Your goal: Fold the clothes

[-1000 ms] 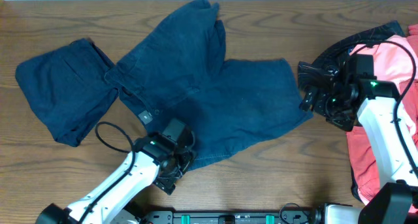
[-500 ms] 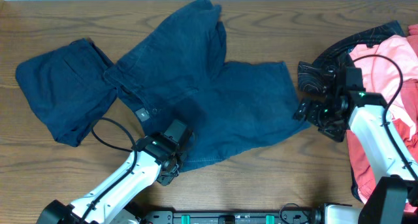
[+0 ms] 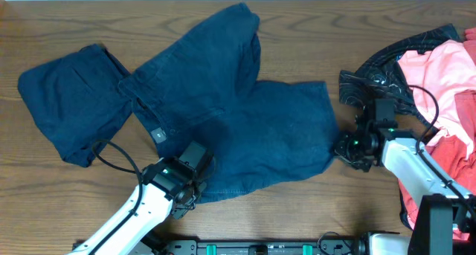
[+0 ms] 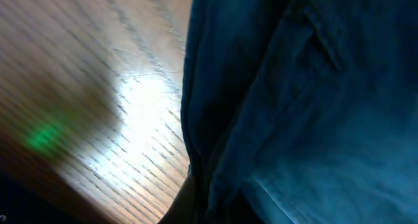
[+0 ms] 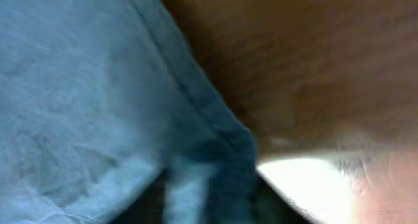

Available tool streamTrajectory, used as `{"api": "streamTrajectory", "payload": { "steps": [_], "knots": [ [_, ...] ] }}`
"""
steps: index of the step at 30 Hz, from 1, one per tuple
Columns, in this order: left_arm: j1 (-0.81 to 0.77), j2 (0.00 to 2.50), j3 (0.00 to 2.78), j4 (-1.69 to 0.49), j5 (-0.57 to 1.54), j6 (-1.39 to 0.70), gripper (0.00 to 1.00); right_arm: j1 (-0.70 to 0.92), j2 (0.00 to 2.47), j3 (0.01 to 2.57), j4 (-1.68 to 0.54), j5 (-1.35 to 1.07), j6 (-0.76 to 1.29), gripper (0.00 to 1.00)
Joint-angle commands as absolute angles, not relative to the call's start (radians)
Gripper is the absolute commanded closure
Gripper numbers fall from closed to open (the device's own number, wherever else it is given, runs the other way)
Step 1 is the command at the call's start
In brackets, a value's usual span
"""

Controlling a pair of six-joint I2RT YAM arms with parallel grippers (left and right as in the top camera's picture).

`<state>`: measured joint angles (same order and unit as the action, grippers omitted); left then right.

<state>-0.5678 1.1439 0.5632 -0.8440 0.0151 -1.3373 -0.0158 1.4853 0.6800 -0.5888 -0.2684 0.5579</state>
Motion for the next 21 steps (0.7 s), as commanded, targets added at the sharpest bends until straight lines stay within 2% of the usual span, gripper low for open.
{"api": "streamTrajectory", "payload": {
  "steps": [1,5,7,10,14,21],
  "knots": [
    [-0.57,1.135,0.572,-0.824,-0.009,-1.294,0.94,0.002,1.477,0.672,-0.584,-0.278,0.596,0.99],
    [-0.57,1.135,0.598,-0.792,-0.008,-1.155,0.94,-0.022,1.457,0.714,-0.618,-0.263,0.536,0.99],
    [-0.57,1.135,0.65,-0.804,-0.008,-1.011,0.94,-0.049,1.425,0.779,-0.684,-0.23,0.497,0.99],
    [-0.57,1.134,0.753,-0.847,-0.009,-0.902,0.94,-0.107,1.364,0.924,-0.814,-0.174,0.438,0.99],
    [-0.575,1.133,0.902,-0.923,-0.009,-0.838,0.94,-0.194,1.297,1.131,-0.98,-0.152,0.375,0.99],
    [-0.588,1.103,1.176,-1.187,-0.02,-0.803,0.94,-0.351,1.229,1.388,-1.195,-0.105,0.316,0.99]
  ]
}}
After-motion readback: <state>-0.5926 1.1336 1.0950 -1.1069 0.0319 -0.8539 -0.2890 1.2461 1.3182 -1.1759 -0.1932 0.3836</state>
